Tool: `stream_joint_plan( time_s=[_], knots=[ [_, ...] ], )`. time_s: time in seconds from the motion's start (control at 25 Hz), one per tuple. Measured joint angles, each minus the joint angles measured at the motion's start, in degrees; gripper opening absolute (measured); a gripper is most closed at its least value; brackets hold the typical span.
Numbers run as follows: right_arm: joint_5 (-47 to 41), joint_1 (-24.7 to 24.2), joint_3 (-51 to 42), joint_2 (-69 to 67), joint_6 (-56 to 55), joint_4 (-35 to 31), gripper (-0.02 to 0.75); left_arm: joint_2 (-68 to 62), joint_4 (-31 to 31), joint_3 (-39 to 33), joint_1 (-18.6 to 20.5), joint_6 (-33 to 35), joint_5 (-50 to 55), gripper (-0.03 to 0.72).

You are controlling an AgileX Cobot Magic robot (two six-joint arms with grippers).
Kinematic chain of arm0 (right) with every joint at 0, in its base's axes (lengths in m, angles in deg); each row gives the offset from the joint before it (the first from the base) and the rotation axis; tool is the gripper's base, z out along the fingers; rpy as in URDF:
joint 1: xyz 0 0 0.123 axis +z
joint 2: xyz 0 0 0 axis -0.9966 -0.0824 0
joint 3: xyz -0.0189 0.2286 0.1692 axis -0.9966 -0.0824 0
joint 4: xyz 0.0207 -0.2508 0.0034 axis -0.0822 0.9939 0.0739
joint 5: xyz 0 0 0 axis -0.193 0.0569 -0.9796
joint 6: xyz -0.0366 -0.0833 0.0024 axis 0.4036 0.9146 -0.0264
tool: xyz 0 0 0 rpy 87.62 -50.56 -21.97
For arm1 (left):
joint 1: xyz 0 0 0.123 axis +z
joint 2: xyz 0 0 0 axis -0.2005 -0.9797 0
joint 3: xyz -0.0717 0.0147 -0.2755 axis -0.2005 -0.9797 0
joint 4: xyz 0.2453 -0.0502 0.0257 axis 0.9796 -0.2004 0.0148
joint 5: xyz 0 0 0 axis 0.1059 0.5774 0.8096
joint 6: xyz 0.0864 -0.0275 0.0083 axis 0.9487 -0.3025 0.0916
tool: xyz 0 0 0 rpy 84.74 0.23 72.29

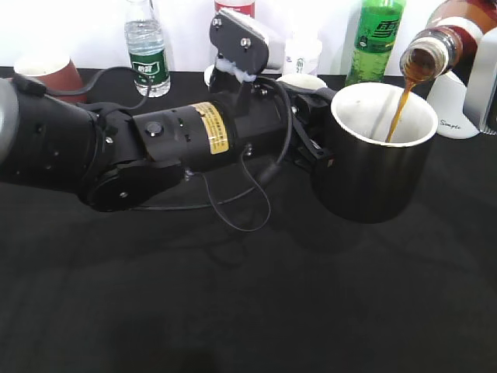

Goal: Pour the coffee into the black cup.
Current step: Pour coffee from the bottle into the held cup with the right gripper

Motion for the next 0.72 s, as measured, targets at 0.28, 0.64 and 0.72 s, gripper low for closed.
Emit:
stream_joint_plan(
  time_s=[0.28, 0.64, 0.72],
  knots=[
    [0.00, 0.00, 0.00, 0.00, 2.31, -0.11, 0.532, 0.00, 0.00, 0.00, 0.00, 0.00, 0.00, 0.054],
    [0.04, 0.00, 0.00, 0.00, 5.05, -0.16, 0.532, 0.00, 0.00, 0.00, 0.00, 0.00, 0.05, 0.054],
    [0.04, 0.00, 0.00, 0.00, 5.02, -0.16, 0.532, 0.00, 0.00, 0.00, 0.00, 0.00, 0.05, 0.054]
  ],
)
